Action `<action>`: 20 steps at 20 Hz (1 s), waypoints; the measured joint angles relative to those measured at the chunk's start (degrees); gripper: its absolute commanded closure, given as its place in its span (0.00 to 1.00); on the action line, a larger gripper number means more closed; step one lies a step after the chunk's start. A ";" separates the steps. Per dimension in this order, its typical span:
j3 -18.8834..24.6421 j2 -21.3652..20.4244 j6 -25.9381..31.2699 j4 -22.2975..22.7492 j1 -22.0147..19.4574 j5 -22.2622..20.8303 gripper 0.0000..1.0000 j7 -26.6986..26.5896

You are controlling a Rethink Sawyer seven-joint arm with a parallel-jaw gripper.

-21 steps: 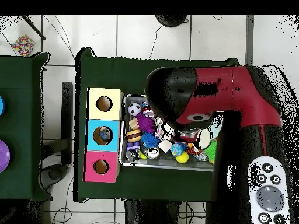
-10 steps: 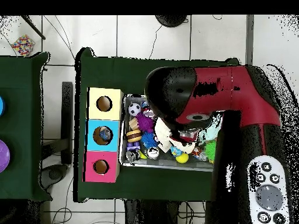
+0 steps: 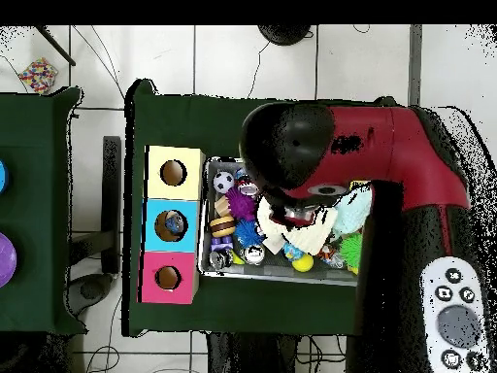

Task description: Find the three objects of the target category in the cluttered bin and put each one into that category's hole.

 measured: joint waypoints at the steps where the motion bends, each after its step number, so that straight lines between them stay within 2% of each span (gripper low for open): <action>1: 0.54 0.07 -3.46 0.36 -0.72 4.01 0.00 0.00; 4: 0.93 0.19 -7.35 0.77 -1.28 7.55 0.00 0.00; 5: 1.16 0.36 -11.39 1.32 -1.66 10.25 0.00 0.00; 9: 1.17 0.93 -16.95 2.12 -1.80 12.74 0.00 0.00; 10: 1.17 1.33 -19.55 2.53 -1.79 13.19 0.00 0.00; 13: 1.17 1.89 -22.29 2.75 -1.80 13.44 0.00 0.00; 20: 1.17 3.05 -27.03 2.75 -1.80 13.79 0.00 0.00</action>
